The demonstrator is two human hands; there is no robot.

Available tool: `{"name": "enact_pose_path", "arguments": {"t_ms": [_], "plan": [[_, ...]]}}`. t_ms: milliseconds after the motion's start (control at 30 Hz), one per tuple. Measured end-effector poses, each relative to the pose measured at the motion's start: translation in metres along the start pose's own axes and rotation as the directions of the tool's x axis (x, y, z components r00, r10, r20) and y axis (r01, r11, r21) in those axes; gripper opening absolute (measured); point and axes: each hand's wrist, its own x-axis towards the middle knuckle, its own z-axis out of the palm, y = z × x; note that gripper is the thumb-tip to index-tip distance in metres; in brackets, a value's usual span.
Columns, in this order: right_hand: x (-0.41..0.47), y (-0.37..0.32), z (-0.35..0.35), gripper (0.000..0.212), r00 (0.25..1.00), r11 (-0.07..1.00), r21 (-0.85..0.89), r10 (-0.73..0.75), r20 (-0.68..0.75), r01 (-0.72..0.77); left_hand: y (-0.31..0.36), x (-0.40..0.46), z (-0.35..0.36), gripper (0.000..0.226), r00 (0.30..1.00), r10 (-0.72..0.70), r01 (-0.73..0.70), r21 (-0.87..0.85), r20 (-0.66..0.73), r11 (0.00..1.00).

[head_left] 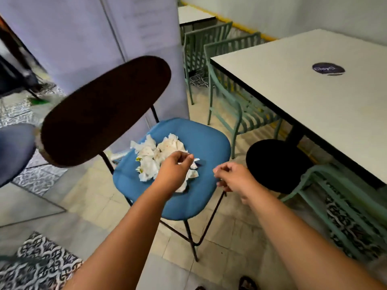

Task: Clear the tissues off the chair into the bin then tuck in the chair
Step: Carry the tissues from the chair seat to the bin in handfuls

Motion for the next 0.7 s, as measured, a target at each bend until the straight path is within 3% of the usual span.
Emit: {"name": "enact_pose_path", "arguments": {"t_ms": [233, 433, 533, 700], "plan": [[0.055, -0.032, 0.047, 0.010, 0.993, 0.987, -0.159, -0.019, 0.119, 0.038, -0.021, 0.025, -0.067, 0.017, 0.976, -0.093, 0.081, -0.067, -0.198, 0.994], [0.130, -0.042, 0.078, 0.009, 0.982, 0.950, -0.302, -0.021, 0.186, 0.078, -0.025, 0.062, -0.079, 0.009, 0.951, -0.145, 0.126, -0.086, -0.271, 0.988], [0.176, -0.048, 0.095, 0.021, 0.973, 0.864, -0.486, -0.023, 0.229, 0.135, -0.022, 0.086, -0.080, 0.012, 0.920, -0.195, 0.159, -0.132, -0.340, 0.978], [0.229, -0.059, 0.123, 0.051, 0.947, 0.615, -0.732, -0.082, 0.310, 0.293, -0.011, 0.123, -0.082, 0.012, 0.875, -0.235, 0.193, -0.139, -0.424, 0.971]]}}
